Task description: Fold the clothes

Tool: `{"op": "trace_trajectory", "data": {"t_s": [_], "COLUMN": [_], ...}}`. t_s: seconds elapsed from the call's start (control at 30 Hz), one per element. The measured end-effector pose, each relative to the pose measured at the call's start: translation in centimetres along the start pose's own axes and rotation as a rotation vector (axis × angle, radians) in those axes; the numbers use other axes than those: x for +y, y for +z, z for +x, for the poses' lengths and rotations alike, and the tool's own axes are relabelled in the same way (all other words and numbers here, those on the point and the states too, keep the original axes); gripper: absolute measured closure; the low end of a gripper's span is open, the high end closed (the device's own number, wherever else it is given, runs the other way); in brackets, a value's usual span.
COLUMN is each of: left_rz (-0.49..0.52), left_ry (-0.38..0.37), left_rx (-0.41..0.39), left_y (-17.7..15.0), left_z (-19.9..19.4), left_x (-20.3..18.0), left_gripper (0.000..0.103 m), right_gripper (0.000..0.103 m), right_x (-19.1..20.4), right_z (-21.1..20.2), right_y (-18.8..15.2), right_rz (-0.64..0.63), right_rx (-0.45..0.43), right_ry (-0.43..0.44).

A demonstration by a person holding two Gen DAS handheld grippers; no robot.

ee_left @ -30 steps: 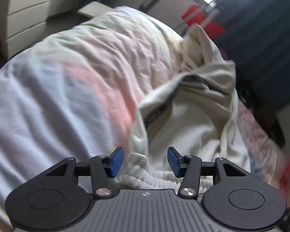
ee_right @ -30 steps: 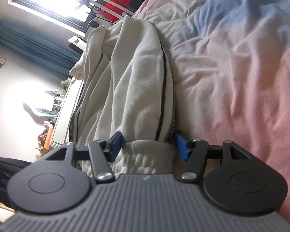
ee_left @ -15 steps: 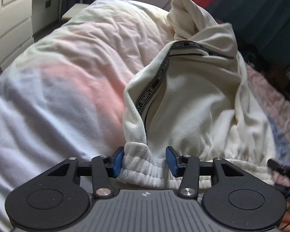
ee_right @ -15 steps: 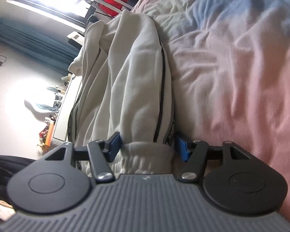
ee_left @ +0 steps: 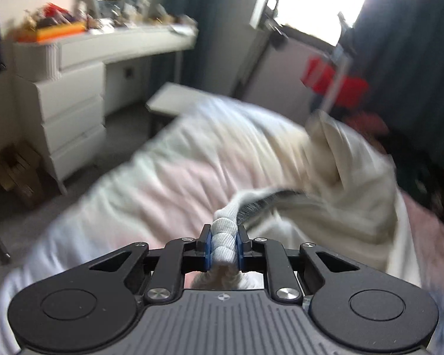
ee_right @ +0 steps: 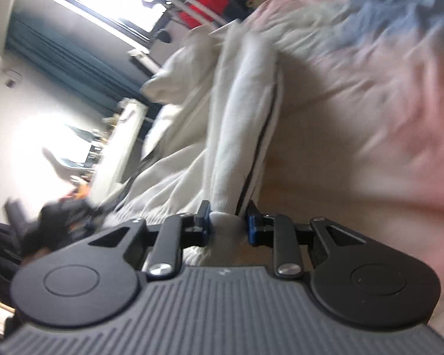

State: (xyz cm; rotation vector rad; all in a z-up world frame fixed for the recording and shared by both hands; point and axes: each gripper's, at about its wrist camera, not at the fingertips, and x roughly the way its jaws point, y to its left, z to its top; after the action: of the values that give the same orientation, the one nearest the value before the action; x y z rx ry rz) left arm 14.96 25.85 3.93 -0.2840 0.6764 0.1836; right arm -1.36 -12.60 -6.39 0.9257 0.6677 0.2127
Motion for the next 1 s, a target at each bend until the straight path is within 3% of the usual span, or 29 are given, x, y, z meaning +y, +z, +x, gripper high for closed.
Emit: {"op": "trace_trajectory", "data": {"t_s": [0.23,0.3,0.4,0.57,0.67,0.73,0.87,1.0], "left_rz": [0.006,0.034,0.028,0.030,0.005,0.027,0.007,0.014], "left_ry": [0.160,0.201,0.211,0.267,0.272,0.275,0.255,0.206], "left_rx": [-0.098,-0.107,-0.090,-0.020,0.008,0.009,-0.015,-0.079], "left_y": [11.8,13.6,14.7,12.7,11.1,10.6,9.9,8.6], "left_z": [4.3,7.0,12.1,20.8,22.7,22.5,19.4,13.4], "left_x": [2.7,3.1,4.4,5.8,6.4,6.4,6.1,3.7], "left_gripper": [0.087,0.087,0.086,0.085,0.082,0.076,0.042,0.027], "right_gripper": [0.078,0.078,0.078,0.078,0.076,0.073,0.067,0.030], "right_x": [9.2,10.1,10.9,12.1,12.8,12.9,13.4,14.2], "right_z": [8.3,10.8,14.2,19.9,22.9,23.0,22.0,19.1], "right_y": [-5.3,-5.7,-5.8,-5.9,-5.9,-5.4,-4.0,-3.8], "right_rz": [0.012,0.001,-0.034,-0.094,-0.128,-0.151,-0.192,-0.264], "right_rx": [0.066,0.096,0.139,0.212,0.253,0.272,0.289,0.251], "right_ry": [0.218,0.229,0.218,0.200,0.193,0.206,0.221,0.178]}}
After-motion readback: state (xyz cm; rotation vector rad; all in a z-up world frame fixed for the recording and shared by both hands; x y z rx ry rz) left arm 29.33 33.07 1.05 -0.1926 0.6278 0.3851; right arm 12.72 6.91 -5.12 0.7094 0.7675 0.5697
